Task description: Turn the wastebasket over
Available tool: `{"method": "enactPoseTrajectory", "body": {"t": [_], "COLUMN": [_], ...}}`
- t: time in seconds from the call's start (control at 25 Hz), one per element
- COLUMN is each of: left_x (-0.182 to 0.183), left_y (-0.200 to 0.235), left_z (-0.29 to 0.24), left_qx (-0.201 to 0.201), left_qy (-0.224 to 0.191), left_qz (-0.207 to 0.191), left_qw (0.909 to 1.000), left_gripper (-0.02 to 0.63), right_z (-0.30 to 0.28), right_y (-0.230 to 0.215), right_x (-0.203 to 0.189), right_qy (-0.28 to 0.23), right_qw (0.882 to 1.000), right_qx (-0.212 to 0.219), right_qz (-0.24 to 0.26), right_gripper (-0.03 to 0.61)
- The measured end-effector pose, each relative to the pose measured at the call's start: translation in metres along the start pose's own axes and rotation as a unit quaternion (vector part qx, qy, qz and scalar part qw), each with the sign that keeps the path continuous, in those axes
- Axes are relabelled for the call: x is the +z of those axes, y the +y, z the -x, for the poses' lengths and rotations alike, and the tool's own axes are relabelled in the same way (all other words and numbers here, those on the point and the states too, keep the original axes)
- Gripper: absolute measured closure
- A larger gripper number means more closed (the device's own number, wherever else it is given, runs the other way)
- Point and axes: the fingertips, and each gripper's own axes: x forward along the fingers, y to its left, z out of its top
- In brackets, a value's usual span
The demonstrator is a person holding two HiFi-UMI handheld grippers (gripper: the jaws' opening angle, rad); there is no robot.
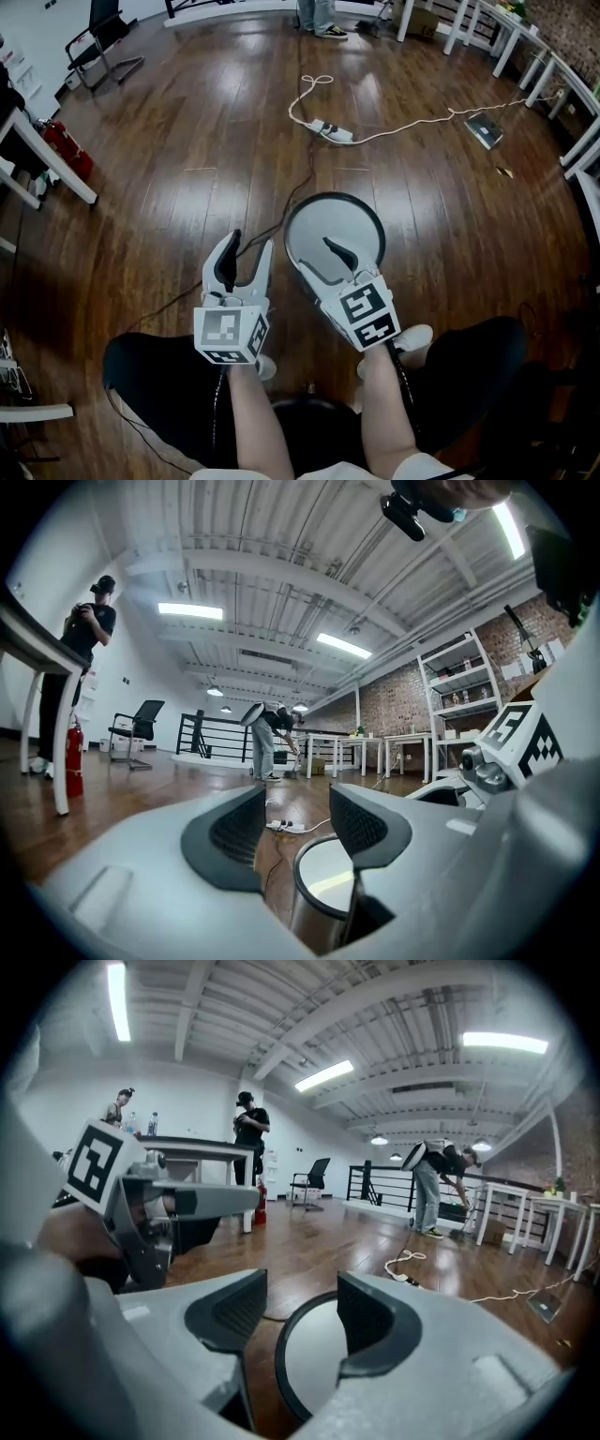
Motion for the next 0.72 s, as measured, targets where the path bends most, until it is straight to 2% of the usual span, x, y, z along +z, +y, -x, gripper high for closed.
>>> {"method": "enactPoseTrajectory", "body": {"t": [0.24,0.48,0.64,0.68,0.72], "left_x": [-0.044,-0.073,-0.079,-0.079,-0.079], "left_y": [0.022,0.040,0.051,0.053,0.055], "left_z": [0.001,0.009,0.012,0.012,0.013], "left_qx": [0.036,0.063,0.077,0.079,0.080], "left_qy": [0.041,0.078,0.083,0.083,0.082], "left_qz": [0.007,0.016,0.027,0.029,0.031], "left_qw": [0.9985,0.9948,0.9932,0.9930,0.9929], "left_gripper": [0.316,0.313,0.314,0.314,0.314], "right_z": [-0.049,-0.086,-0.103,-0.104,-0.105], "right_y": [0.018,0.030,0.030,0.029,0.028], "right_x": [-0.054,-0.090,-0.111,-0.113,-0.113], "right_qy": [0.090,0.161,0.211,0.218,0.224], "right_qw": [0.995,0.984,0.971,0.967,0.964], "right_qx": [0.031,0.049,0.023,0.012,0.004], "right_qz": [0.019,0.055,0.112,0.129,0.140], "right_gripper": [0.359,0.360,0.380,0.425,0.428]}}
